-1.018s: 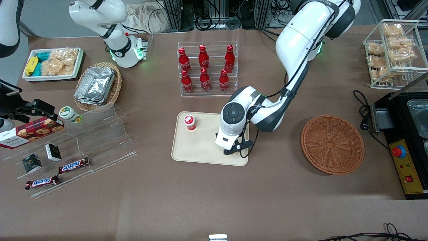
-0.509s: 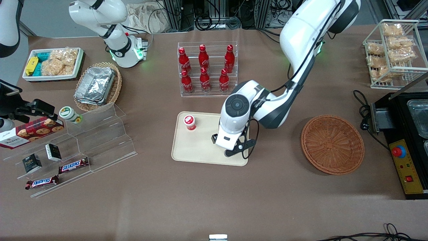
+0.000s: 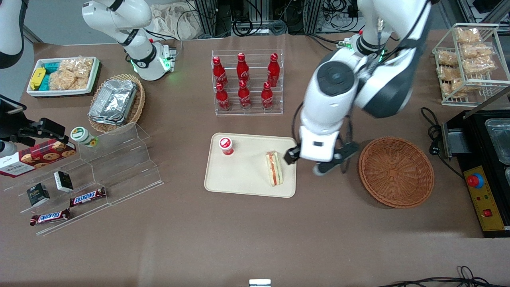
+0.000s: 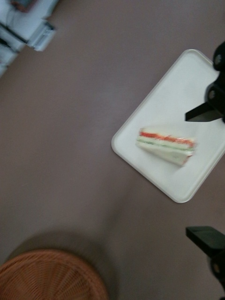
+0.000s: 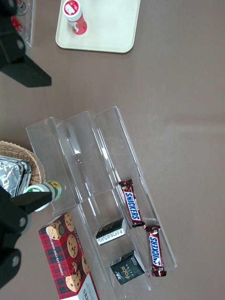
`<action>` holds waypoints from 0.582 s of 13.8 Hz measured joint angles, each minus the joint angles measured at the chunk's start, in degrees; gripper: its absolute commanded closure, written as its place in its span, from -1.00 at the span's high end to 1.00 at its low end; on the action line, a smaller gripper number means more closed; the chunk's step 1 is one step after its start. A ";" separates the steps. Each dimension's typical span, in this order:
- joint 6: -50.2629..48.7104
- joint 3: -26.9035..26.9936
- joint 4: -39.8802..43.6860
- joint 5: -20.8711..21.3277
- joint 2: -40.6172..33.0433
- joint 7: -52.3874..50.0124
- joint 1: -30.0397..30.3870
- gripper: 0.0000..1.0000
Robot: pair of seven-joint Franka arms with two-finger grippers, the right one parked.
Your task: Place sandwich from basket to tray
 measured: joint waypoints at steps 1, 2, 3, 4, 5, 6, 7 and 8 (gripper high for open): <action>-0.90 0.00 -0.49 -0.01 -1.76 1.28 1.69 1.00; -1.61 0.01 -1.33 -0.03 -3.44 3.11 3.31 1.00; -2.16 0.02 -2.39 -0.05 -4.91 5.31 4.85 1.00; -2.54 0.03 -3.53 -0.07 -6.20 8.19 6.45 1.00; -2.80 0.05 -4.64 -0.30 -7.35 11.86 8.24 1.00; -3.31 0.08 -5.61 -1.01 -8.34 15.92 10.02 1.00; -4.16 0.20 -6.45 -1.91 -9.31 20.48 11.88 1.00; -5.23 0.67 -7.09 -2.83 -10.33 25.08 13.55 1.00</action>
